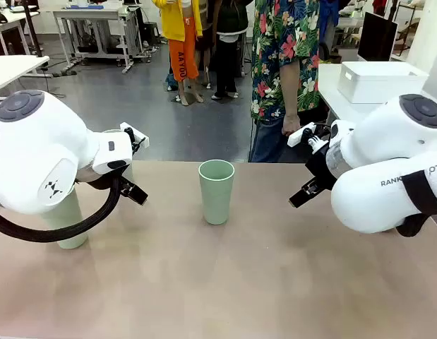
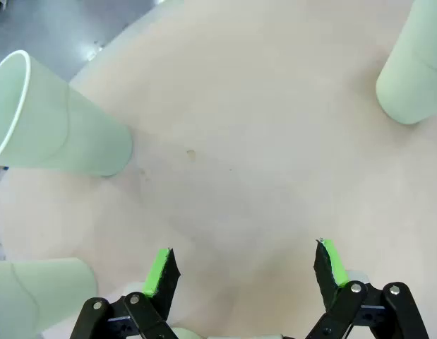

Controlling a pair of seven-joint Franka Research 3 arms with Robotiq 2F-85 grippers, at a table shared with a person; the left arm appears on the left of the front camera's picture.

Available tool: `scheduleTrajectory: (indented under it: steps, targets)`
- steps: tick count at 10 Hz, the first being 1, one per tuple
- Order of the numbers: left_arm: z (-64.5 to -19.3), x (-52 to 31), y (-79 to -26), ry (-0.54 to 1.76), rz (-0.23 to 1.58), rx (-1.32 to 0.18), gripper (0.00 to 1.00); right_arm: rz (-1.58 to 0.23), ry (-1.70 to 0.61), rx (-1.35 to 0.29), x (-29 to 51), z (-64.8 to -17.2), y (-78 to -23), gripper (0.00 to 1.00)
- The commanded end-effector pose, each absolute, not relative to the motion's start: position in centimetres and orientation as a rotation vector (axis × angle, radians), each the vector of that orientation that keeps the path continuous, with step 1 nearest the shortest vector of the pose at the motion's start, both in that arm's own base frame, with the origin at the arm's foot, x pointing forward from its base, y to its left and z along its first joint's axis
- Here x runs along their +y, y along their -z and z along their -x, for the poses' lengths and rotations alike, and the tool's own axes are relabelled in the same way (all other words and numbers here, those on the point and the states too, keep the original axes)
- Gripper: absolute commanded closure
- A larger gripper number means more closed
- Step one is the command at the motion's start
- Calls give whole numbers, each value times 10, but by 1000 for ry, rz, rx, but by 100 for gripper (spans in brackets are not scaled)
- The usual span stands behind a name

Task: Stack the cups and store them in the basket.
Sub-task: Pick up two Reusable plastic cups , one in each hand.

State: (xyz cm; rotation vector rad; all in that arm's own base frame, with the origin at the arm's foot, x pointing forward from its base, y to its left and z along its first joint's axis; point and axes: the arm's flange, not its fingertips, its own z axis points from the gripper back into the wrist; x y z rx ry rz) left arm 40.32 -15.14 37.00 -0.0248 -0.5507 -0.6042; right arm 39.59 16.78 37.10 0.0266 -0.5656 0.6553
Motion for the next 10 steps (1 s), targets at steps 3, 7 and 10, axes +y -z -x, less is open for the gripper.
scheduleTrajectory:
  steps: [3,7,10]
  targets:
    - [-403,-151,-370,604,25,-551,0,-27,-655,-566,168,-396,-371,0]
    - [-403,-151,-370,604,25,-551,0,-27,-655,-566,168,-396,-371,0]
    - [-403,-151,-370,604,25,-551,0,-27,-655,-566,168,-396,-371,0]
